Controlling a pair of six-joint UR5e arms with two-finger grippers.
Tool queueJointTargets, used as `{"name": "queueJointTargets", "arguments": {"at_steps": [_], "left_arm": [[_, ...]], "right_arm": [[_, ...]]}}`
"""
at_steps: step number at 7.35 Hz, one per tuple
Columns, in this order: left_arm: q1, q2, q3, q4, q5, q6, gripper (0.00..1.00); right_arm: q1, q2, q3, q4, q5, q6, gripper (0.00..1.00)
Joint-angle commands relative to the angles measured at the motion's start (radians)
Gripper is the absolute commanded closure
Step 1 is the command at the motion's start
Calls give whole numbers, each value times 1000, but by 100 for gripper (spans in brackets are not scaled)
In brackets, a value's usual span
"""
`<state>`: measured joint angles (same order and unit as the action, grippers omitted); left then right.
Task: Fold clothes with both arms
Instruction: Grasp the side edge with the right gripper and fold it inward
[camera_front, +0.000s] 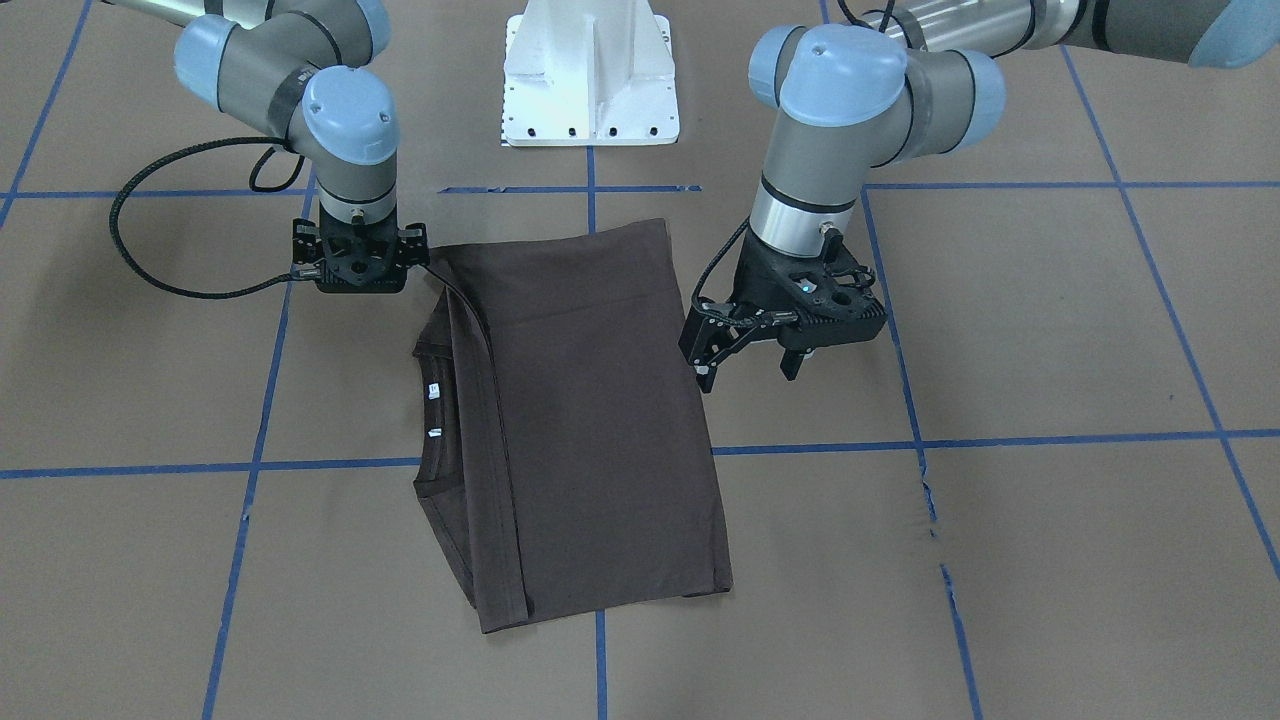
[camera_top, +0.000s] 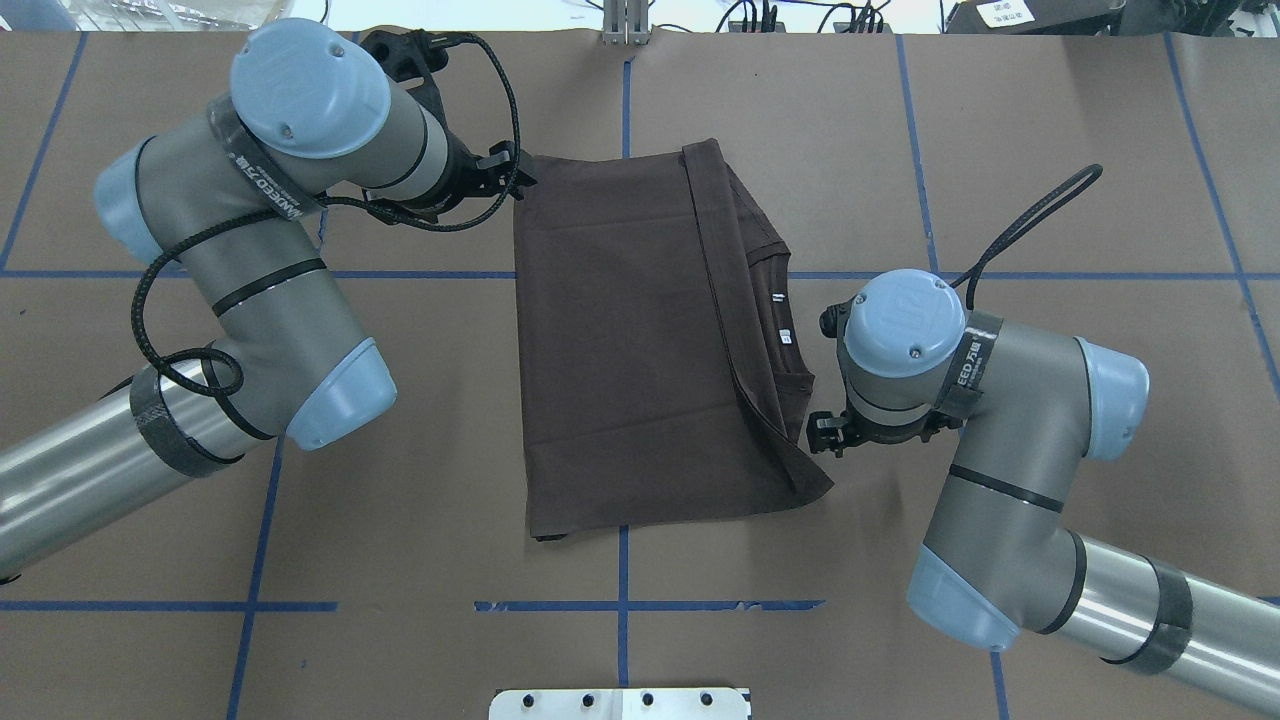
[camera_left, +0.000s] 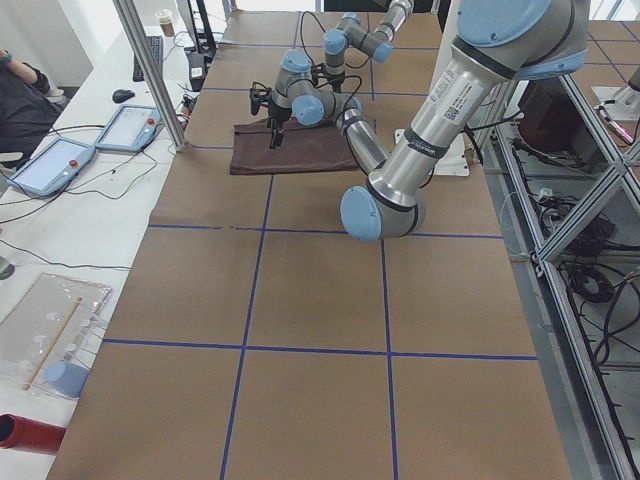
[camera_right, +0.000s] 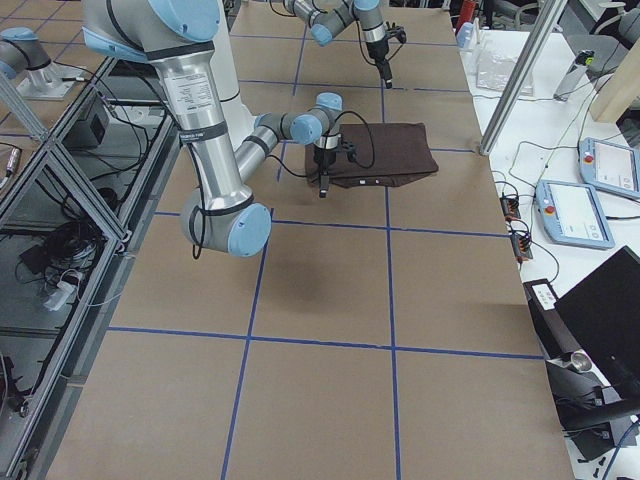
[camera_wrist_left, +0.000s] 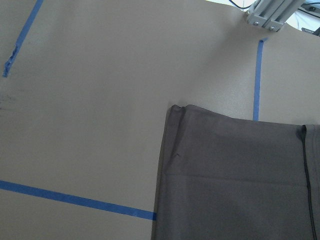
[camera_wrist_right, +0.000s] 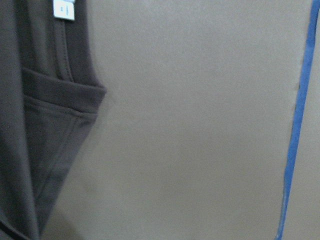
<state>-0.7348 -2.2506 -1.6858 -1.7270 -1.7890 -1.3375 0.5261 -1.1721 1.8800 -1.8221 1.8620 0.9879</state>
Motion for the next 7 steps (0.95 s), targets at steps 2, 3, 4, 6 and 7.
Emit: {"name": "queueJointTargets", "arguments": {"at_steps": [2,3,4,6,7], "left_arm": [[-1,3,-6,0,-6,3,0],[-1,6,-6,0,-6,3,0],[-2,8,-6,0,-16,3,0],[-3,8,-5,0,-18,3,0],[-2,8,-6,-2,-17,3,0]], "right_arm": [[35,223,-137,9,-3,-17,0],[32,238,-209,65,-3,-18,0],[29,245,-299,163,5,-20,0],[28,238,-314,158,17,-18,0],[26,232,-317,156,34,-18,0]]}}
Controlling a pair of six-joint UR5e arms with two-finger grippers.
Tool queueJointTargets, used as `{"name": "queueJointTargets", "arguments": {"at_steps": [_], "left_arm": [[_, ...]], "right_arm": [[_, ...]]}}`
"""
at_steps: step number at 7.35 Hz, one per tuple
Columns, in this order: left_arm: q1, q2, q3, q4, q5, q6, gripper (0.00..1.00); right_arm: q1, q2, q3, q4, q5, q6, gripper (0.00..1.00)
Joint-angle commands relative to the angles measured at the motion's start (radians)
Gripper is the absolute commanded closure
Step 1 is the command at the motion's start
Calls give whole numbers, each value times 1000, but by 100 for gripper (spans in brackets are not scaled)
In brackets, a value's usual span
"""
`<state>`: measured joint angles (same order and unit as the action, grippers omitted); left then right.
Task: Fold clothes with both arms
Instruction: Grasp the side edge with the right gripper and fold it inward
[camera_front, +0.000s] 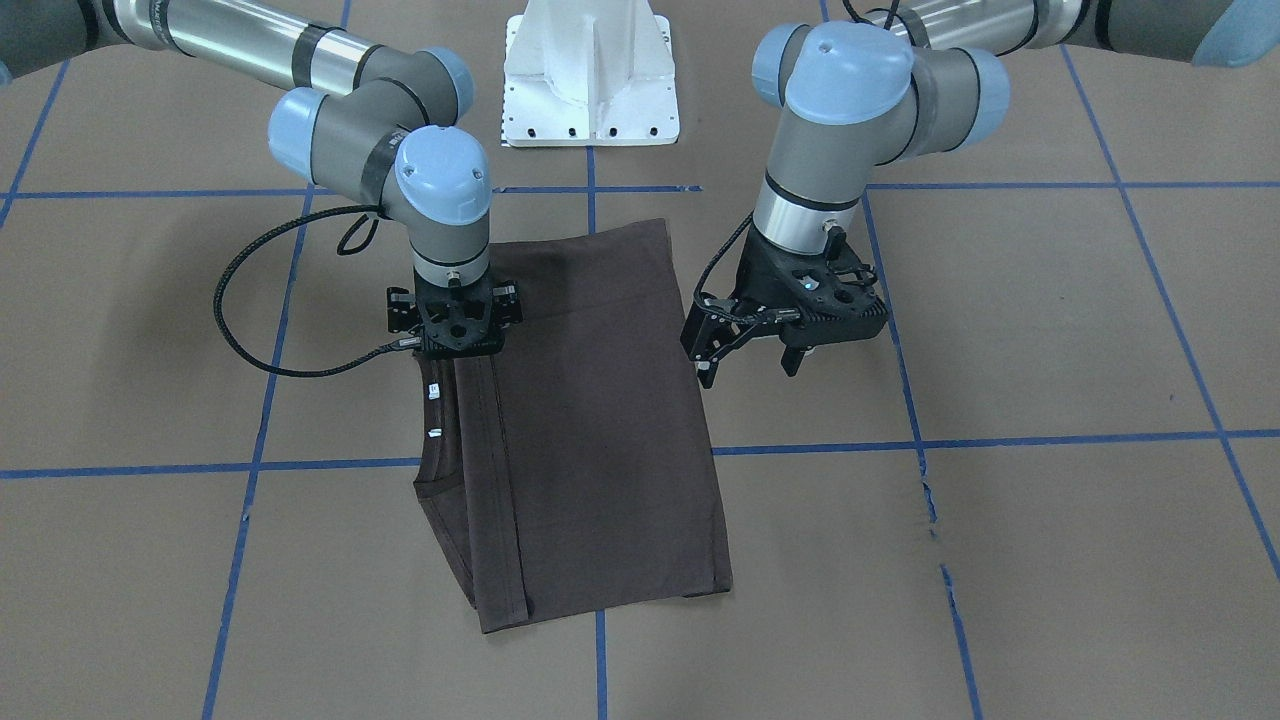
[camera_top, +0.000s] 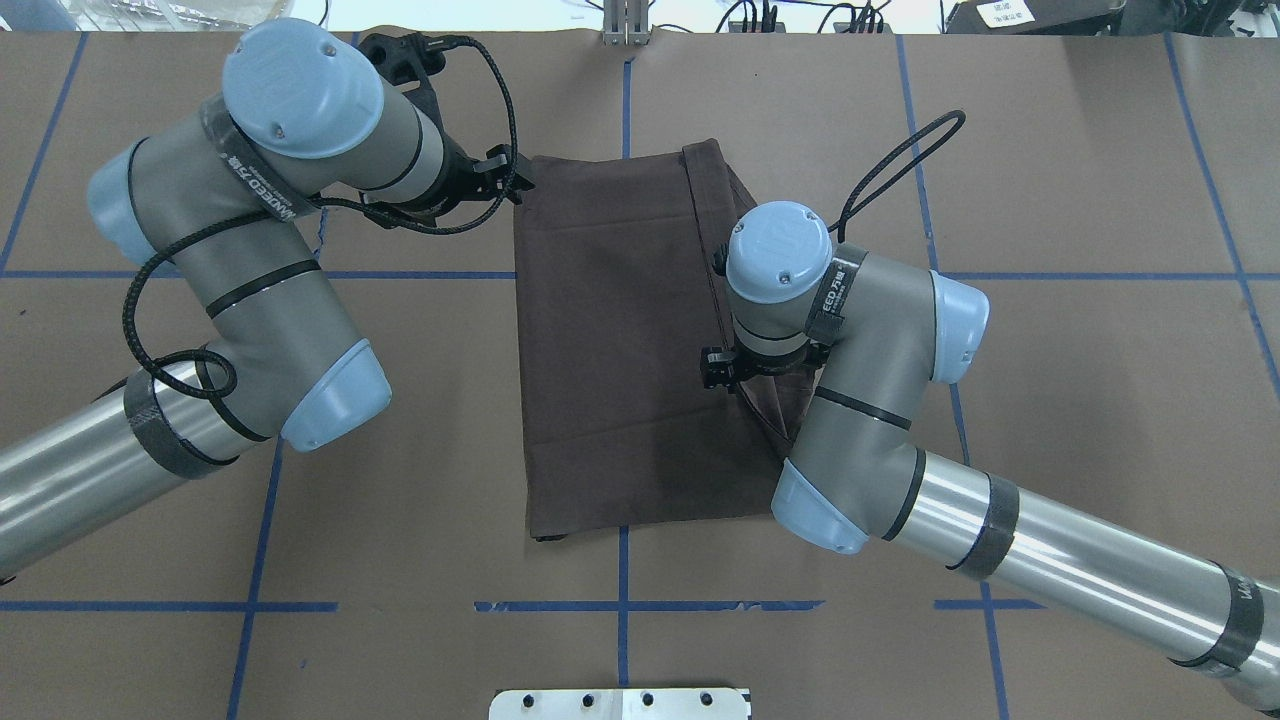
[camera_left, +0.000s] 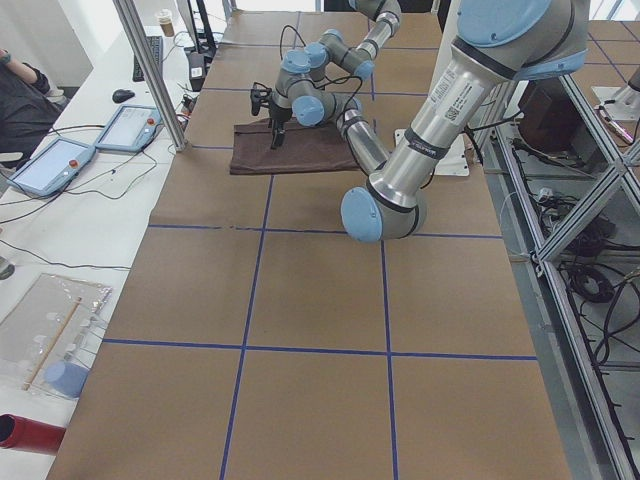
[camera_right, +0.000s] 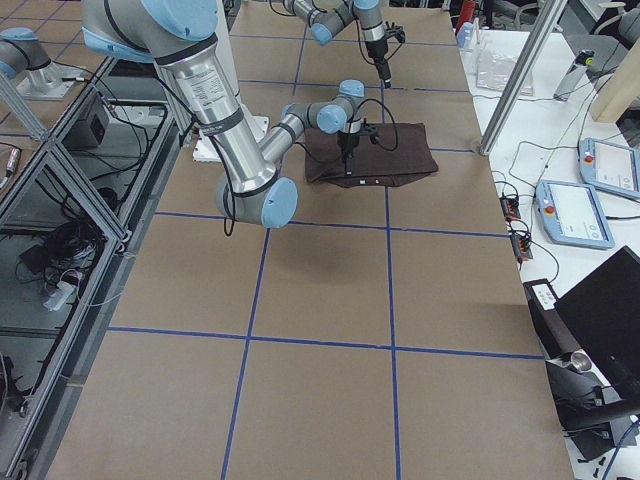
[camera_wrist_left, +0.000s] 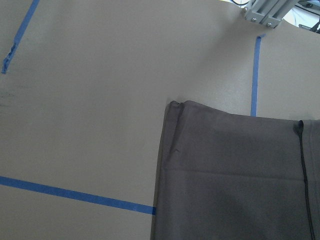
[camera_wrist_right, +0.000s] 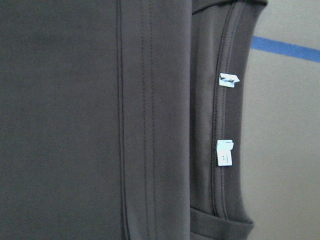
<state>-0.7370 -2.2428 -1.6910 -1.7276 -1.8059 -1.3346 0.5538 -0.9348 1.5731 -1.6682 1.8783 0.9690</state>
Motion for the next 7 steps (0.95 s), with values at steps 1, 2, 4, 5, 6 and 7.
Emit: {"name": "queueJointTargets", "arguments": {"at_steps": [1,2,4,5,6,7], "left_arm": [[-1,0,-1,0,-1,0,0],[1,6,-1,-1,-1,2,0],[1,6,-1,-1,0,2,0],[1,6,-1,-1,0,2,0],[1,6,-1,-1,-1,2,0],[1,6,-1,-1,-1,2,0]], "right_arm": [[-9,-12,-12,-7,27,0,0],[-11,-13,-10,-27,47,0,0],[-9,-15,-5,-41,51,0,0],[0,-18,2,-53,51,0,0],[3,-30,4,-59,51,0,0],[15,-47,8,-61,53,0,0]]}}
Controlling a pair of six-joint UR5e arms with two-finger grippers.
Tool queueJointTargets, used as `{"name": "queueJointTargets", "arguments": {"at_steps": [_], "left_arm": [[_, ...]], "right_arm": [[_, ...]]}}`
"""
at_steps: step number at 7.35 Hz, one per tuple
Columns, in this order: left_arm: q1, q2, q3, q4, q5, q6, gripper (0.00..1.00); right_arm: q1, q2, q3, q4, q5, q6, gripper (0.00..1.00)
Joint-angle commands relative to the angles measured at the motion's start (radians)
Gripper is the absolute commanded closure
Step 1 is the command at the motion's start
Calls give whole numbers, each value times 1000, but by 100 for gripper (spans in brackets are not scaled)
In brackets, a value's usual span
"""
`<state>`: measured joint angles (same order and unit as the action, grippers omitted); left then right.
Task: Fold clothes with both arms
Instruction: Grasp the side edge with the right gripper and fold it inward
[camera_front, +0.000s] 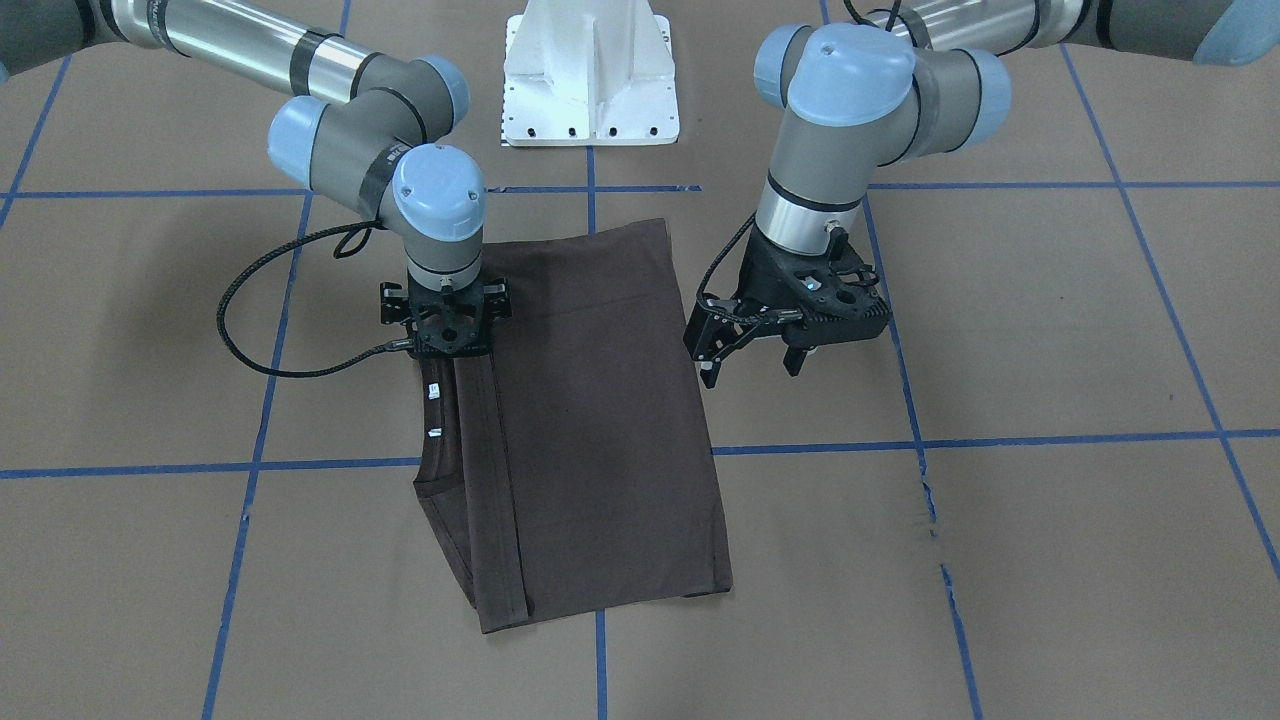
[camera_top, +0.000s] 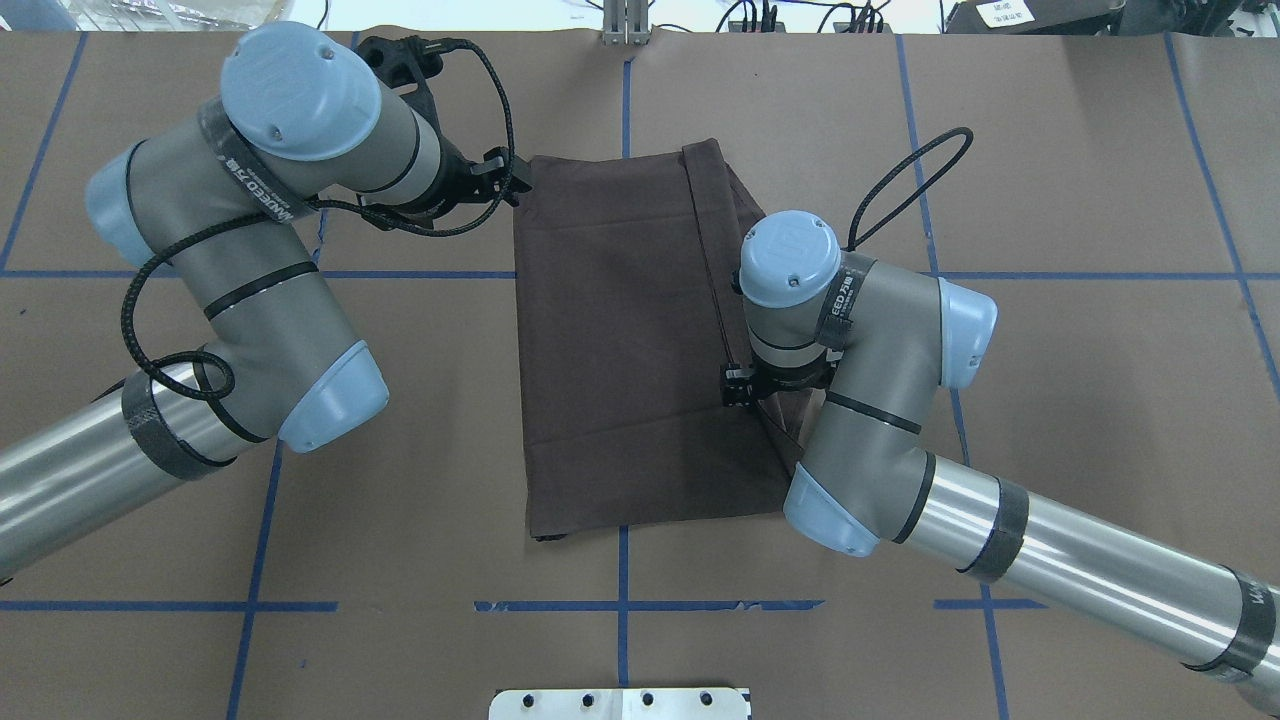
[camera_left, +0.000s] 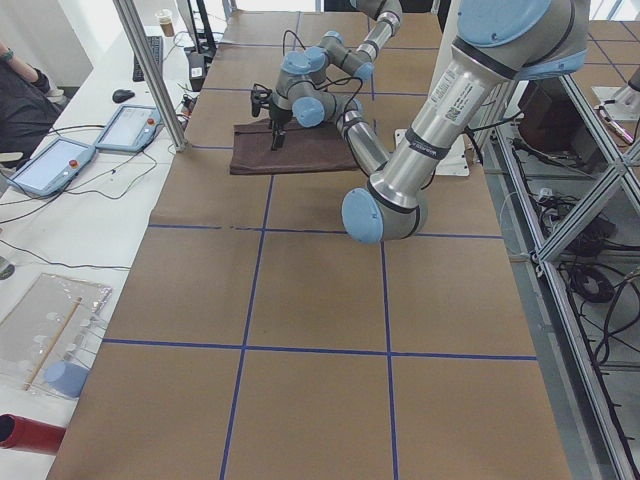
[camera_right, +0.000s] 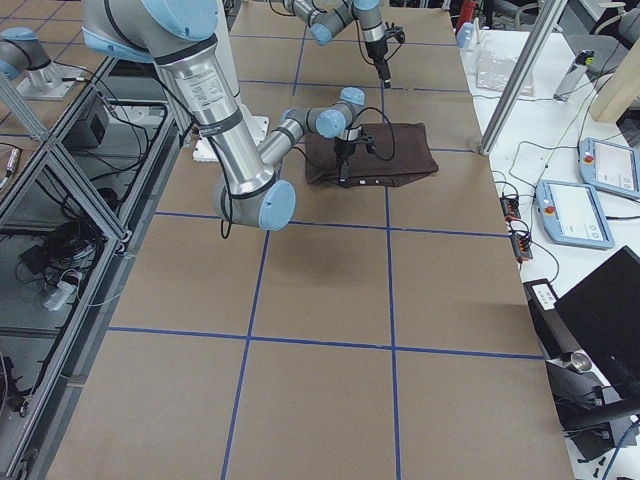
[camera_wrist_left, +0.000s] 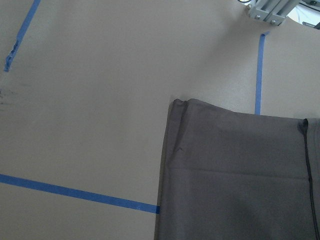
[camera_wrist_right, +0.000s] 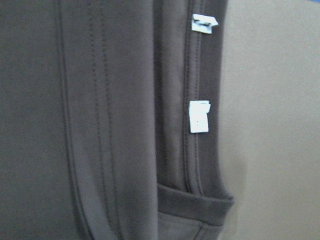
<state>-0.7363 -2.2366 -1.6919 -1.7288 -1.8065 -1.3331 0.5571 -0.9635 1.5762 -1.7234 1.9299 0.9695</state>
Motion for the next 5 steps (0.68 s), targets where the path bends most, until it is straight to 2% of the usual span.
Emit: {"name": "queueJointTargets", "arguments": {"at_steps": [1,4,5], "left_arm": [[0,-1,0,0,-1,0,0],[2,-9,-11,2,-1,-1,0],[2,-3,-29,3,-1,-1,0]], "right_arm": [[24,-46,24,-5,1,-2,0],[67,-163,85,-2,-12,-64,0],[108,-203,175,-5,0,-77,0]]}}
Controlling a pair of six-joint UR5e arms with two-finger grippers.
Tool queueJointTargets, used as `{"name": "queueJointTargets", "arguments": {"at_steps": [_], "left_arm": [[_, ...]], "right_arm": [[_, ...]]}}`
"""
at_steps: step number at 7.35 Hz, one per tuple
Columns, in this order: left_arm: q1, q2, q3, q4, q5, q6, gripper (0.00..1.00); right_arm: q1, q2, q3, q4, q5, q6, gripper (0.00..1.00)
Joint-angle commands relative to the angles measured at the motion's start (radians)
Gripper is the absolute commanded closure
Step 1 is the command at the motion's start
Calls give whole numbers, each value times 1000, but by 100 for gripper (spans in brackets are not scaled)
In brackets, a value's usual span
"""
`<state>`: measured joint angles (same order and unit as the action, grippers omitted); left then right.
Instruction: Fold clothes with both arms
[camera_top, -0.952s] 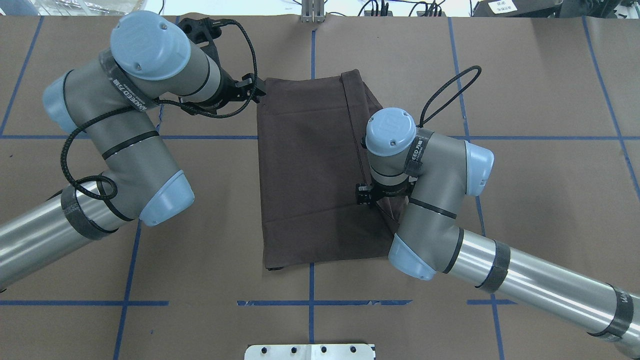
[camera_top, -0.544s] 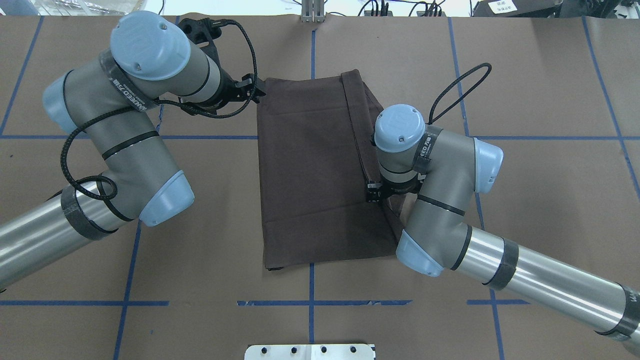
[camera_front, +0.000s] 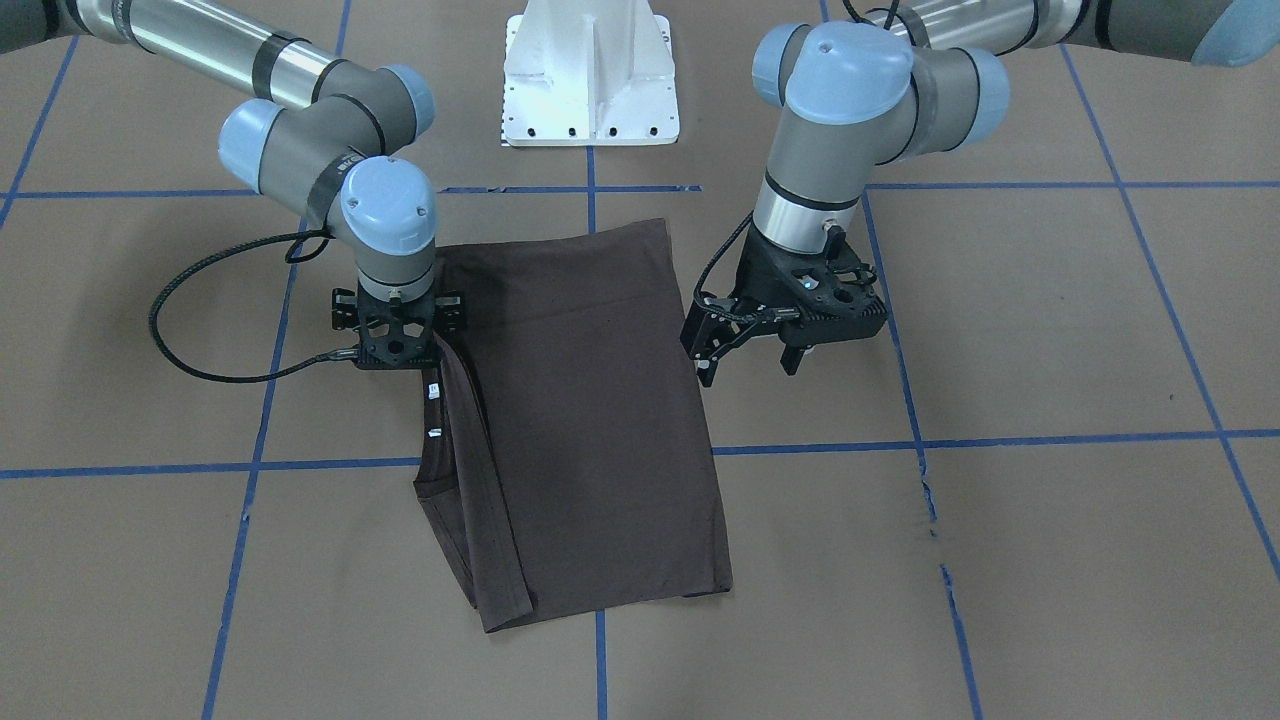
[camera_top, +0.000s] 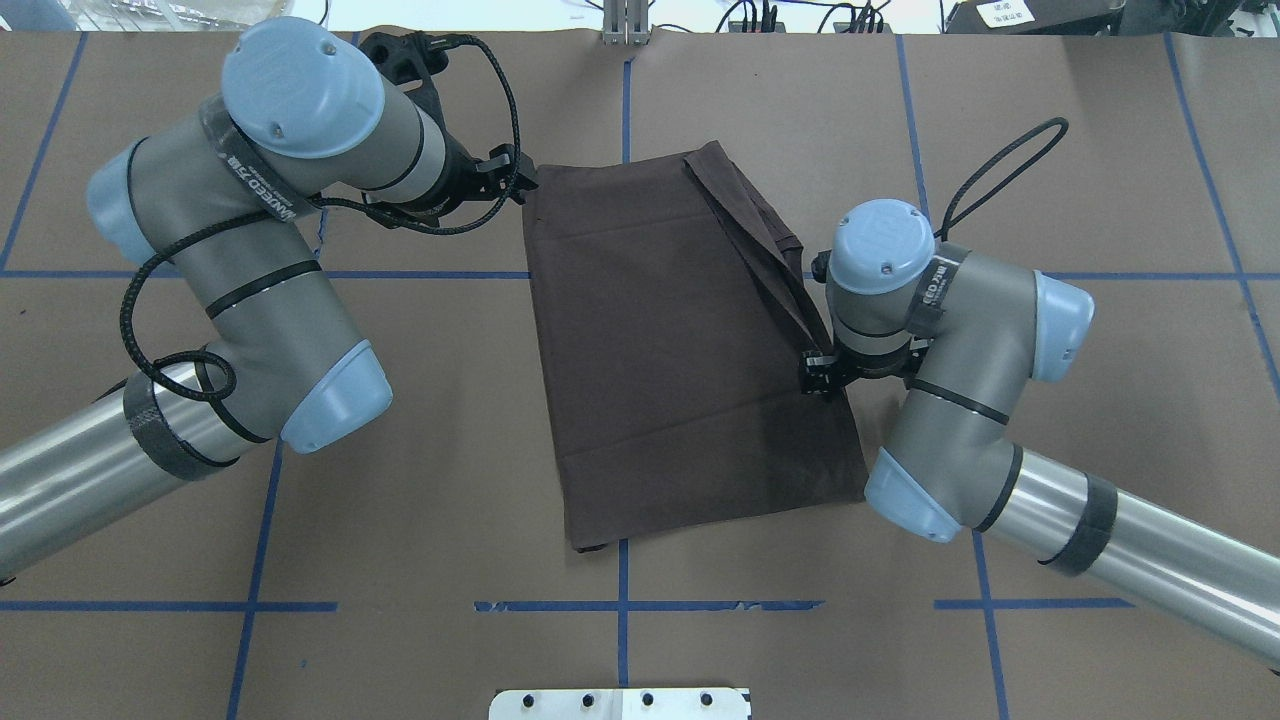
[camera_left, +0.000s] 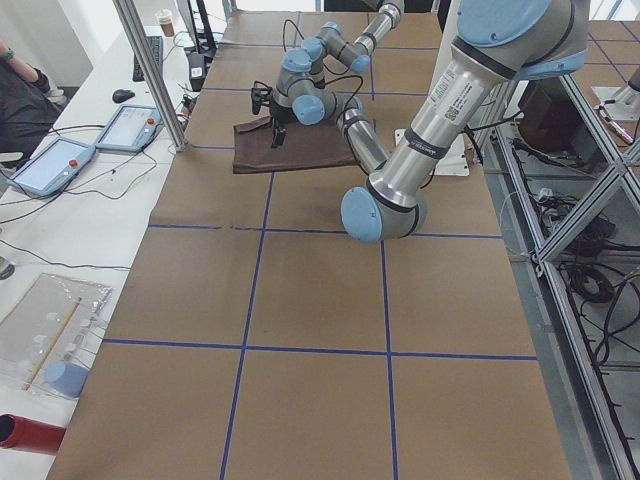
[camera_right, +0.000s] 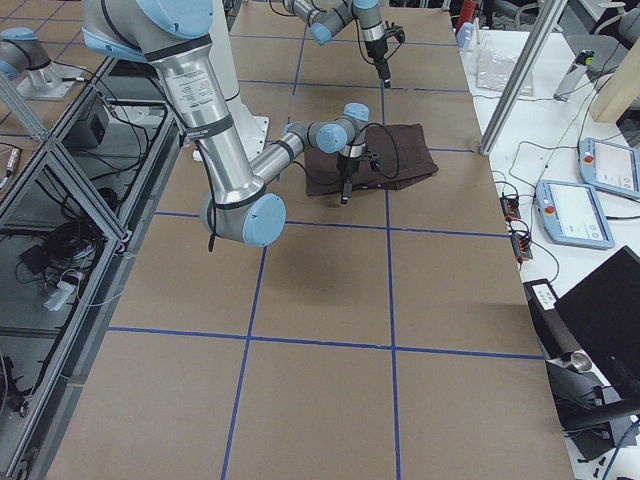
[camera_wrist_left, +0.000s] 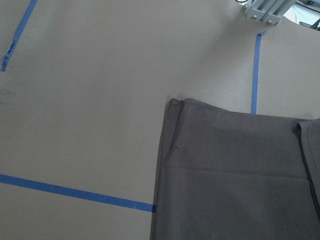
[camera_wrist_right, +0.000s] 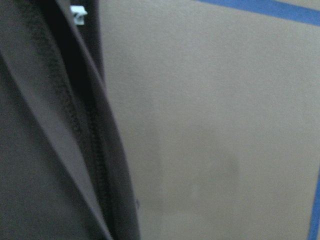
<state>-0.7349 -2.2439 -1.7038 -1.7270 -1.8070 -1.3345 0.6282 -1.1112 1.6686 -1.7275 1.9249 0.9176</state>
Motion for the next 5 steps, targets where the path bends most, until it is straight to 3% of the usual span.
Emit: {"name": "queueJointTargets", "arguments": {"at_steps": [1,3,5], "left_arm": [[-1,4,-23,4,-2,0,0],[-3,9,-74,12,0,-2,0],[-1,20,-82,17,3,0,0]], "right_arm": [[62,-38,110,-26,9,-25,0],[68,103,24,12,2,-22,0],[70,287,-291,188,-1,-11,0]]}}
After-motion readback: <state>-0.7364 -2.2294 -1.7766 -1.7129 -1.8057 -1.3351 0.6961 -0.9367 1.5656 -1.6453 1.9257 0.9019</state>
